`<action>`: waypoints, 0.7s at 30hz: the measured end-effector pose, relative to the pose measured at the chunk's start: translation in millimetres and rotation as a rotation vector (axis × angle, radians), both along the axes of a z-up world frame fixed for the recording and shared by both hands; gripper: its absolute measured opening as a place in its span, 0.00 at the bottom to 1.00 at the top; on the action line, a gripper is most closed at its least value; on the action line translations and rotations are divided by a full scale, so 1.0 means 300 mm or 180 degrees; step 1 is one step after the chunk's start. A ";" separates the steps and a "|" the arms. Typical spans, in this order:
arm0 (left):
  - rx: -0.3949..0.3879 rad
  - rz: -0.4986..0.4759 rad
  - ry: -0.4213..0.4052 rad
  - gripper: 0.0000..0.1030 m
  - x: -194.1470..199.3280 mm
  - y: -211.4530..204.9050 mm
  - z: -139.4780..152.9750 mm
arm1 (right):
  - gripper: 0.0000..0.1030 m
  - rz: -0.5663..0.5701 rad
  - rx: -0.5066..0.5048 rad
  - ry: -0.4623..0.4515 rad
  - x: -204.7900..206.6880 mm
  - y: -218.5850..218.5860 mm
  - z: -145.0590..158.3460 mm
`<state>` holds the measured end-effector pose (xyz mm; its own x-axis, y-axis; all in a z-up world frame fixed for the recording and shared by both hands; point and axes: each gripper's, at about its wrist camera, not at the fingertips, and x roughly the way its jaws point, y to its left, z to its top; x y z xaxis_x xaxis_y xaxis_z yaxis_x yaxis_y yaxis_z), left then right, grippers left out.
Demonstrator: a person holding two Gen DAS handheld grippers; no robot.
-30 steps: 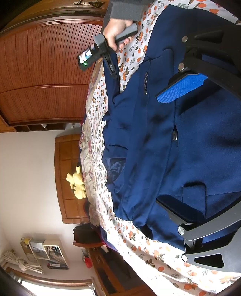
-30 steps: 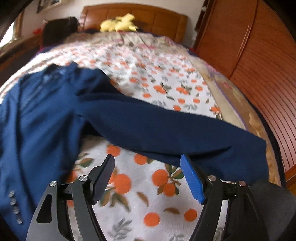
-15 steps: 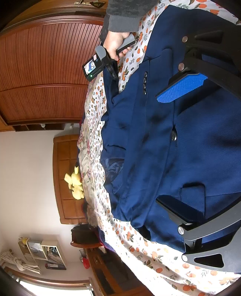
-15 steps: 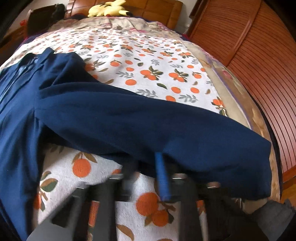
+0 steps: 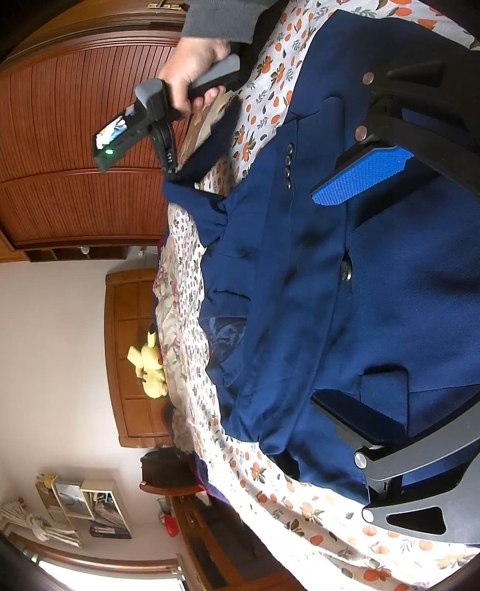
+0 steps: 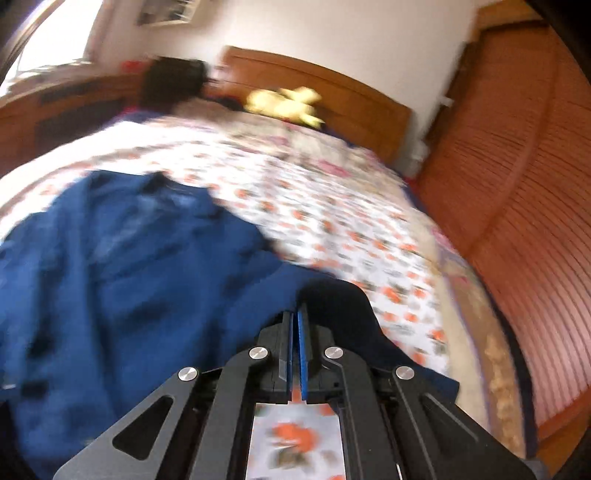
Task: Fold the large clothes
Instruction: 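Close the right gripper on the sleeve cuff and lift it, then lay the sleeve back across the folded panel and open the right gripper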
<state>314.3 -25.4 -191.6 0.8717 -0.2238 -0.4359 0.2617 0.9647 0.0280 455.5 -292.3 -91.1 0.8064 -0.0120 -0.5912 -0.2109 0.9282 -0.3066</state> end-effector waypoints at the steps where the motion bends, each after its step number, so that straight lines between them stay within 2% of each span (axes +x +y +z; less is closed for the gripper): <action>1: 0.0001 0.0000 0.0001 0.98 0.000 0.000 0.000 | 0.02 0.0101 0.0016 0.0030 -0.019 0.029 0.000; 3: 0.0002 -0.0001 -0.0001 0.98 0.000 0.000 0.000 | 0.02 0.0337 0.0036 0.0156 -0.065 0.106 -0.018; 6: 0.0002 -0.0001 0.0000 0.98 0.000 0.000 0.000 | 0.06 0.0386 0.0080 0.0369 -0.080 0.149 -0.074; 8: 0.0001 -0.0001 0.0002 0.98 0.000 0.001 0.000 | 0.14 0.0377 0.0164 0.0477 -0.089 0.146 -0.101; 9: -0.0001 0.0000 0.0002 0.98 0.000 0.001 0.000 | 0.23 0.0363 0.0207 0.0504 -0.099 0.140 -0.108; 10: -0.0001 0.0001 0.0001 0.98 0.000 0.001 0.000 | 0.32 0.0353 0.0236 0.0507 -0.111 0.133 -0.111; 12: 0.0000 0.0000 0.0002 0.98 0.000 0.000 0.000 | 0.41 0.0351 0.0297 0.0495 -0.151 0.116 -0.107; 17: 0.0004 -0.0001 0.0000 0.98 0.000 0.000 0.001 | 0.45 0.0211 0.0340 0.0417 -0.192 0.036 -0.073; 19: 0.0007 -0.0001 -0.0001 0.98 0.000 0.000 0.001 | 0.53 0.0082 0.0340 0.0382 -0.185 -0.008 -0.065; 21: 0.0001 -0.0001 0.0001 0.98 0.001 0.000 0.001 | 0.54 -0.0056 0.0343 0.0370 -0.169 -0.057 -0.069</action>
<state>314.6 -25.5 -191.2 0.8715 -0.2239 -0.4364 0.2620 0.9647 0.0283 404.8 -309.3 -111.8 0.7327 0.0428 -0.6793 -0.2225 0.9582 -0.1796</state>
